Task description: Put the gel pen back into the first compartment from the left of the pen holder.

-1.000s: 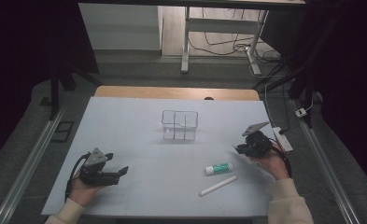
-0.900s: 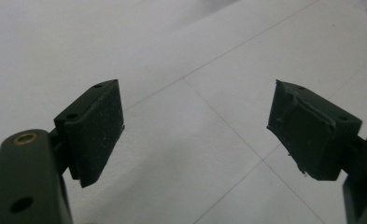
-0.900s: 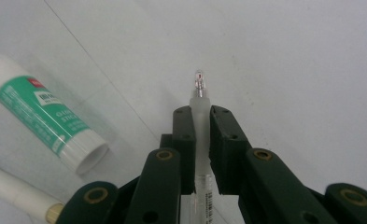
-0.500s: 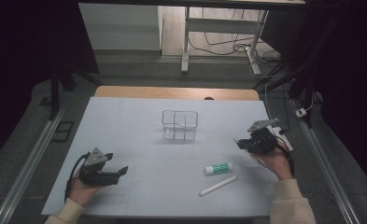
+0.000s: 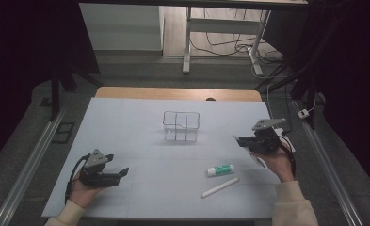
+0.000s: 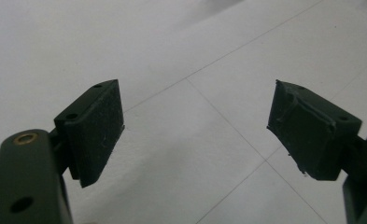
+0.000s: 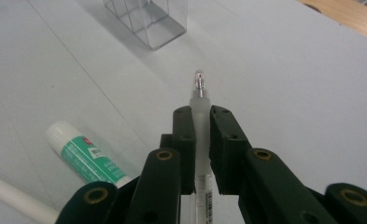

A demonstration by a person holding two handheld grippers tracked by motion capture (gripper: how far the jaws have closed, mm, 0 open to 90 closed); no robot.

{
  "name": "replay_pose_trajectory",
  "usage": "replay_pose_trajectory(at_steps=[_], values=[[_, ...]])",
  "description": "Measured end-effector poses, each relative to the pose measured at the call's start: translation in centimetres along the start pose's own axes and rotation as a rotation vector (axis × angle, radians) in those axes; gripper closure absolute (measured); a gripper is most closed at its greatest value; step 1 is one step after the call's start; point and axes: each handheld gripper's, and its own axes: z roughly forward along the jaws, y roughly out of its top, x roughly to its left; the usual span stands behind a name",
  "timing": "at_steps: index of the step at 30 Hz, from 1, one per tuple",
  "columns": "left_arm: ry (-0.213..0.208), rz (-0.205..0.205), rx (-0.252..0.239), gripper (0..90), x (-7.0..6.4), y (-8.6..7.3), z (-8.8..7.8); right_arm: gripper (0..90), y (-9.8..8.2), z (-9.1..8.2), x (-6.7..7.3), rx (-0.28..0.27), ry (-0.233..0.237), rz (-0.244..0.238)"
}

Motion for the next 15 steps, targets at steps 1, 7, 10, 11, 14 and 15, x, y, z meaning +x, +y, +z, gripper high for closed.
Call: replay_pose_trajectory(at_steps=[1, 7, 10, 11, 14, 15], values=[[0.001, 0.0, 0.0, 18.1, -0.01, -0.01, 0.0, 80.4, 0.03, -0.04, 0.03, -0.009, 0.004, 0.003], [0.006, -0.002, -0.003, 18.2, 0.05, -0.02, -0.07, 80.3, 0.26, -0.2, 0.2, -0.049, -0.008, 0.004], [0.007, -0.001, -0.003, 18.1, 0.03, -0.04, -0.04, 80.4, 0.33, -0.27, 0.26, -0.068, -0.01, 0.006], [0.006, -0.001, -0.004, 18.1, 0.04, -0.04, -0.04, 80.3, 0.36, -0.27, 0.3, -0.08, -0.005, 0.009], [0.006, -0.002, -0.003, 18.1, 0.05, -0.03, -0.04, 80.3, 0.42, -0.01, 0.48, -0.122, 0.026, 0.02], [0.006, -0.002, -0.003, 18.1, 0.05, -0.04, -0.04, 80.3, 0.5, 0.06, 0.58, -0.123, 0.026, 0.017]])
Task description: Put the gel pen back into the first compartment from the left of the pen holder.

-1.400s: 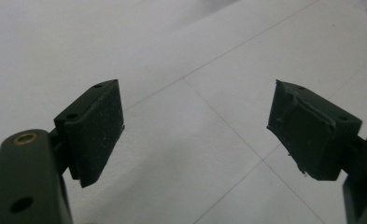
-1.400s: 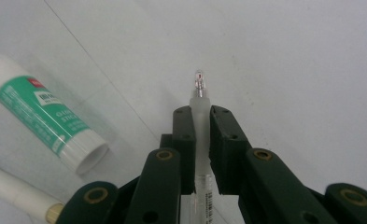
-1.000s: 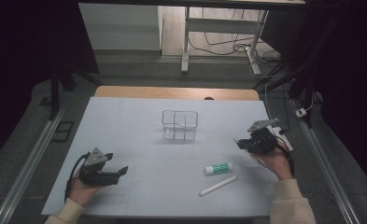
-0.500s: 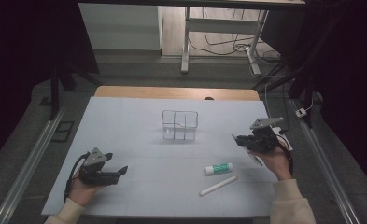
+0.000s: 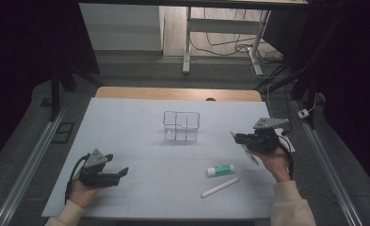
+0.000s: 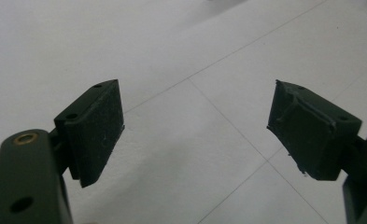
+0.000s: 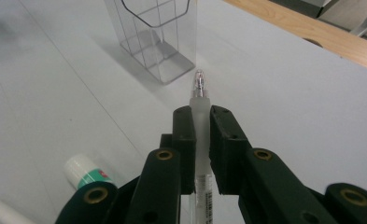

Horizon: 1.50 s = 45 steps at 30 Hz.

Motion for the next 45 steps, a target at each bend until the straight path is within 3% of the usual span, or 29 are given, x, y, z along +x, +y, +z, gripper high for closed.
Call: replay_pose_trajectory(at_steps=[6, 10, 45], values=[[0.0, 0.0, -0.001, 18.1, 0.0, 0.0, 0.0, 80.3, 0.5, 0.2, 0.7, -0.053, 0.003, -0.003], [0.0, 0.0, 0.001, 18.1, 0.0, 0.0, 0.0, 80.3, 0.6, 0.4, 1.1, -0.106, 0.007, 0.022], [-0.003, 0.0, -0.004, 18.1, -0.1, 0.0, -0.1, 80.2, 2.6, 2.8, 3.3, -0.257, -0.034, 0.021]])
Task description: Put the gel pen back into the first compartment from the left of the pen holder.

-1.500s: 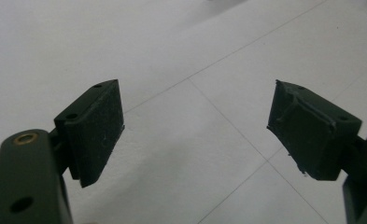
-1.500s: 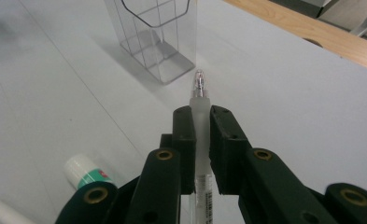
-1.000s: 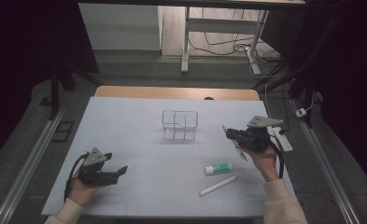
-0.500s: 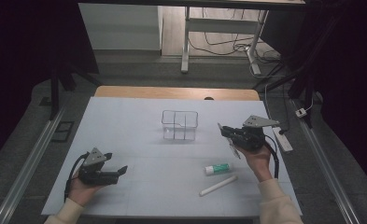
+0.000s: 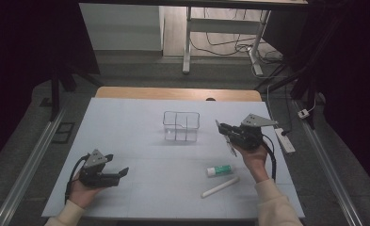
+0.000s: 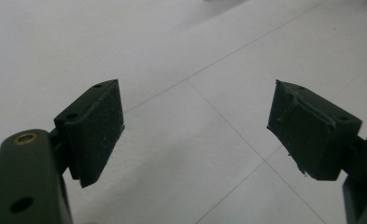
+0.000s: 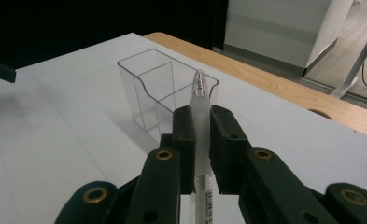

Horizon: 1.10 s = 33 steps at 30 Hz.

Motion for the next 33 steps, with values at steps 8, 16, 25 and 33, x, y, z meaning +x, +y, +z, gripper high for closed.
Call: replay_pose_trajectory(at_steps=[8, 16, 25, 33], values=[[0.002, -0.005, -0.002, 18.1, 0.1, 0.0, 0.0, 80.2, 1.5, 1.6, 0.2, -0.057, 0.003, 0.022], [-0.001, -0.005, 0.0, 18.2, 0.0, 0.0, 0.1, 80.2, 2.3, 3.0, 0.7, -0.078, 0.018, 0.027], [-0.002, -0.006, 0.001, 18.1, 0.0, 0.0, 0.1, 80.2, 3.3, 3.7, 0.6, -0.122, 0.018, 0.052], [-0.003, -0.006, -0.004, 18.1, 0.0, 0.1, 0.0, 80.2, 3.9, 4.8, 1.0, -0.132, 0.022, 0.071]])
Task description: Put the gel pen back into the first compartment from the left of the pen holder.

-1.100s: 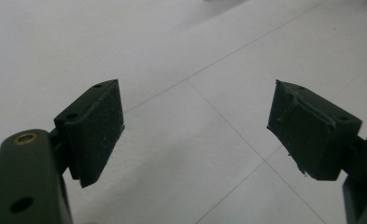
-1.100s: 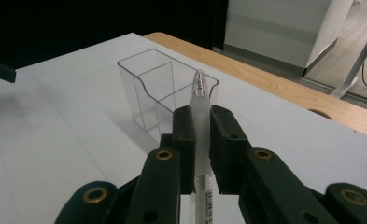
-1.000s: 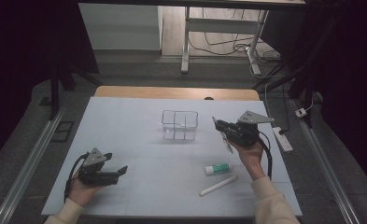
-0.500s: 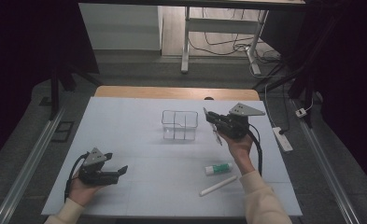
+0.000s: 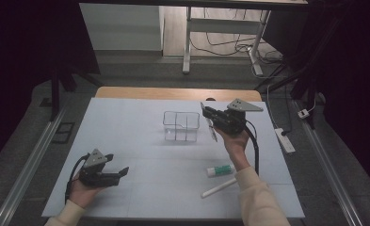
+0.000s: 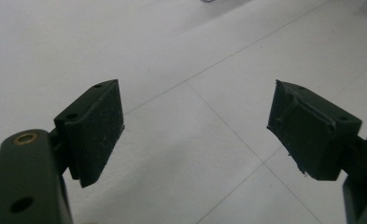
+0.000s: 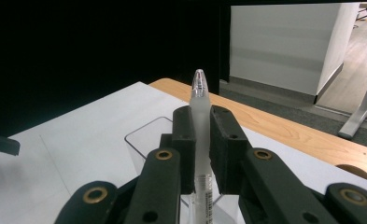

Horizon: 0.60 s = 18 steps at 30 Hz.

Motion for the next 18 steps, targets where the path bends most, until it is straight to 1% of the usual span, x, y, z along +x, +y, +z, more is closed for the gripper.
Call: replay_pose_trajectory(at_steps=[7, 15, 18], values=[[-0.001, -0.002, 0.0, 18.1, 0.1, 0.0, 0.0, 80.2, 0.7, 0.9, 0.4, -0.013, 0.012, 0.004], [-0.001, -0.002, 0.0, 18.1, 0.1, 0.0, 0.0, 80.2, 0.8, 1.9, 0.7, -0.007, 0.023, 0.004], [-0.001, 0.0, 0.0, 18.1, 0.1, 0.0, 0.0, 80.2, 0.9, 2.3, 0.8, -0.001, 0.018, -0.003]])
